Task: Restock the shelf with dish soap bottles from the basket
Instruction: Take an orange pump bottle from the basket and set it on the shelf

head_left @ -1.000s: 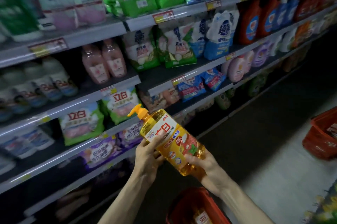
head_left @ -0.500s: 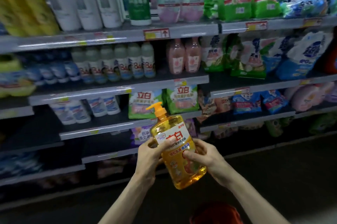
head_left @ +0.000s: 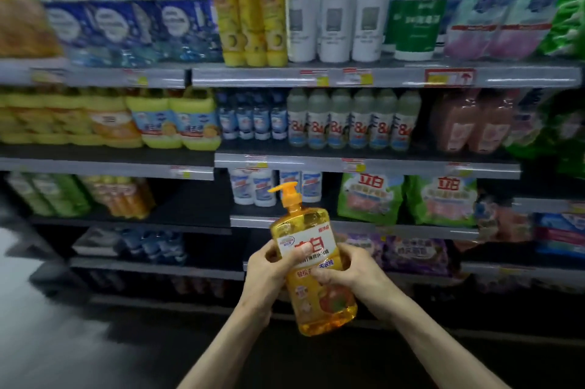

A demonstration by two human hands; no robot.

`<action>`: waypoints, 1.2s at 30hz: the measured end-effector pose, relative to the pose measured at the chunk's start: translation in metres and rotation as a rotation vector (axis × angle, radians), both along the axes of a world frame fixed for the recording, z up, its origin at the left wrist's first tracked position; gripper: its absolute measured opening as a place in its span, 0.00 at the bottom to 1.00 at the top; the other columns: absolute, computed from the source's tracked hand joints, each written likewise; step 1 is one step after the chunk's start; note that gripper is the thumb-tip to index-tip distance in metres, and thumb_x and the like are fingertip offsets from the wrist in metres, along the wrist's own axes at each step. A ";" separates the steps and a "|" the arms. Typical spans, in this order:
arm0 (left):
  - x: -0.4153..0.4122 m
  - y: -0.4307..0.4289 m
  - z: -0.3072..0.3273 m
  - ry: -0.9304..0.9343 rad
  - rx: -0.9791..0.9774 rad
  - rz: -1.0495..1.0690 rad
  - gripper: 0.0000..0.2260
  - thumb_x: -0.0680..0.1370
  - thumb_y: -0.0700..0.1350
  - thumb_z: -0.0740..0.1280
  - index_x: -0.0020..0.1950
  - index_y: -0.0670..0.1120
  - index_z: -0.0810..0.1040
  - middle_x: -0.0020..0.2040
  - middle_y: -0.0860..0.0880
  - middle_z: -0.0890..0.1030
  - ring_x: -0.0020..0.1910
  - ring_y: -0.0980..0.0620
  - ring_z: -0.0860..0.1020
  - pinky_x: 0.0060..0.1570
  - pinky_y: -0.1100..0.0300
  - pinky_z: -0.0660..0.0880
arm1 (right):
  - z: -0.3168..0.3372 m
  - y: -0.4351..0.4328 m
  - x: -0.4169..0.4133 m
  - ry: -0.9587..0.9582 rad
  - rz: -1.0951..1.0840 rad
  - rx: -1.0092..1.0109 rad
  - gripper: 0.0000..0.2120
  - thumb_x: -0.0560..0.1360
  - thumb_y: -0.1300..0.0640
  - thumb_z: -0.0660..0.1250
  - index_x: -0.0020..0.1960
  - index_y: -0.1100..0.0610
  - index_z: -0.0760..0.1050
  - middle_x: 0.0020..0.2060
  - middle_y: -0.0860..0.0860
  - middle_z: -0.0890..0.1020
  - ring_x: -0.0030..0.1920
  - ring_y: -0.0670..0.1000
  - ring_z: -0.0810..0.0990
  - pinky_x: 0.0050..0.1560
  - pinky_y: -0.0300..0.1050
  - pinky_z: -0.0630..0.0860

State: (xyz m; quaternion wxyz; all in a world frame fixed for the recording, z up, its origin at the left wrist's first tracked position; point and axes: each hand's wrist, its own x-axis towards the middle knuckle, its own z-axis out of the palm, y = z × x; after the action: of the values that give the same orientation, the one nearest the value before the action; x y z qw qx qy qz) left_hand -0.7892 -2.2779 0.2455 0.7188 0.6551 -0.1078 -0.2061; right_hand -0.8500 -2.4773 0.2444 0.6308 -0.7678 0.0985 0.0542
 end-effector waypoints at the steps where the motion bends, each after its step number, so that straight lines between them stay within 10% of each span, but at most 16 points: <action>1: 0.007 0.013 0.001 -0.003 -0.006 0.023 0.24 0.71 0.60 0.81 0.63 0.51 0.84 0.59 0.45 0.88 0.57 0.43 0.87 0.56 0.43 0.84 | 0.000 0.013 0.011 -0.012 0.010 -0.002 0.37 0.63 0.38 0.84 0.67 0.49 0.78 0.57 0.48 0.88 0.57 0.50 0.88 0.62 0.59 0.83; 28: 0.193 0.207 0.064 -0.235 -0.002 0.672 0.13 0.78 0.51 0.76 0.62 0.60 0.85 0.61 0.52 0.87 0.62 0.54 0.85 0.55 0.61 0.82 | 0.072 0.219 0.332 -0.255 0.545 0.043 0.30 0.68 0.44 0.84 0.66 0.49 0.78 0.56 0.42 0.88 0.56 0.43 0.87 0.50 0.40 0.84; 36: 0.253 0.247 0.102 -0.344 0.030 0.815 0.13 0.78 0.56 0.75 0.60 0.71 0.83 0.61 0.56 0.87 0.61 0.57 0.85 0.55 0.62 0.82 | 0.114 0.277 0.411 -0.375 0.650 0.018 0.35 0.67 0.40 0.83 0.68 0.51 0.76 0.58 0.45 0.87 0.58 0.45 0.86 0.61 0.53 0.84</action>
State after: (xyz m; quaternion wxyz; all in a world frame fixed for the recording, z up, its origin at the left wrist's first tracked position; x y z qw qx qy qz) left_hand -0.5359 -2.0305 0.3474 0.7033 0.6794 0.0442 0.2045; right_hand -0.4387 -2.2003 0.3586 0.5945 -0.7499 -0.2679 0.1111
